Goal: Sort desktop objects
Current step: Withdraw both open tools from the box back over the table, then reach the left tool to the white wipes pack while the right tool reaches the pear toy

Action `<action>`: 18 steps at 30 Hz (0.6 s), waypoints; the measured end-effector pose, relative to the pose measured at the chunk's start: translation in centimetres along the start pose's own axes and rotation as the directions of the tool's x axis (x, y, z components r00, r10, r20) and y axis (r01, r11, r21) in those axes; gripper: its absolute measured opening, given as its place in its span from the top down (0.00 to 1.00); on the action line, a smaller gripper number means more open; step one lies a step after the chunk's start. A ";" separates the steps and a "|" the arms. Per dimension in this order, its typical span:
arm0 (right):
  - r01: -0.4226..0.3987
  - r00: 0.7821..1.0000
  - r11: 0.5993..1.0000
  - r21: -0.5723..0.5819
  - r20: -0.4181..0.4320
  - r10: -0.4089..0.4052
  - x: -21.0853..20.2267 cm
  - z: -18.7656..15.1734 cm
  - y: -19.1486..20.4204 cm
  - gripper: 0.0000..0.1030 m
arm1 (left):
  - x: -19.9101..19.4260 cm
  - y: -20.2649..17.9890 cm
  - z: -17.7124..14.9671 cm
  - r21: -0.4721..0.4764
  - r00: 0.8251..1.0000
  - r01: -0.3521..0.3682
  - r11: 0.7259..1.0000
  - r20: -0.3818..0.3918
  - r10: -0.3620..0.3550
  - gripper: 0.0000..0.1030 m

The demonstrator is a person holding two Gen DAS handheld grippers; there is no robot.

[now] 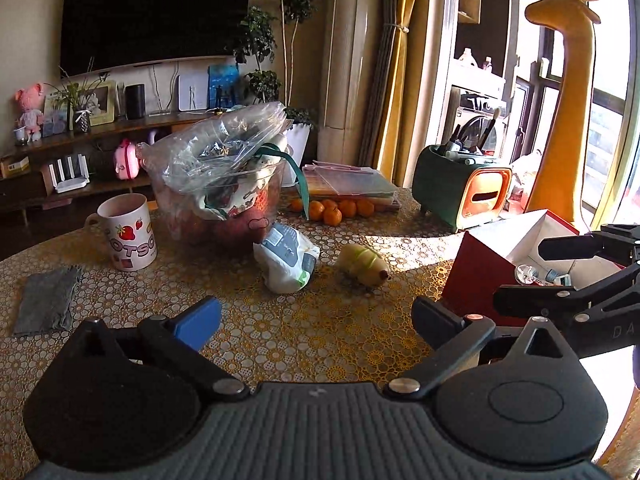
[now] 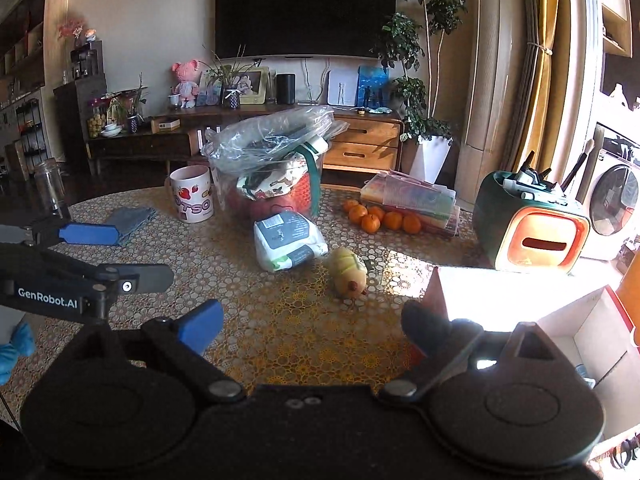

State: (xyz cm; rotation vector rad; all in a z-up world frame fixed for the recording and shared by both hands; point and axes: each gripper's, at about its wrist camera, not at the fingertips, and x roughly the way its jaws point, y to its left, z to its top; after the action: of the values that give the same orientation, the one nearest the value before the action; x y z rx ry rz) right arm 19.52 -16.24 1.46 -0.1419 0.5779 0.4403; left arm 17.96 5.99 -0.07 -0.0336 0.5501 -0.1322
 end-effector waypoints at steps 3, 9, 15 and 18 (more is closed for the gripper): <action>0.012 1.000 1.000 0.011 -0.003 -0.012 2.0 0.2 -0.6 0.07 | 2.2 0.9 0.3 -0.004 1.000 -0.017 1.000 -0.014 0.017 0.01; 0.022 0.999 1.000 -0.004 -0.027 -0.022 6.6 0.3 -1.5 0.07 | 6.5 2.2 1.4 -0.001 0.999 -0.044 0.999 -0.026 0.044 0.01; 0.022 0.998 1.000 -0.023 -0.052 -0.023 11.0 0.5 -1.7 0.07 | 11.1 2.7 2.4 0.011 0.997 -0.062 0.998 -0.046 0.062 0.01; 0.020 0.998 1.000 -0.021 -0.057 -0.021 12.7 0.6 -1.8 0.07 | 13.5 2.8 2.6 0.016 0.995 -0.069 0.997 -0.066 0.070 0.01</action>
State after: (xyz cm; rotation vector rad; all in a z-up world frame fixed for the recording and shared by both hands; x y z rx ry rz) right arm 30.10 -13.07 -5.14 -0.1808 0.6280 0.4237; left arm 31.08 6.90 -5.03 0.0037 0.6157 -0.0695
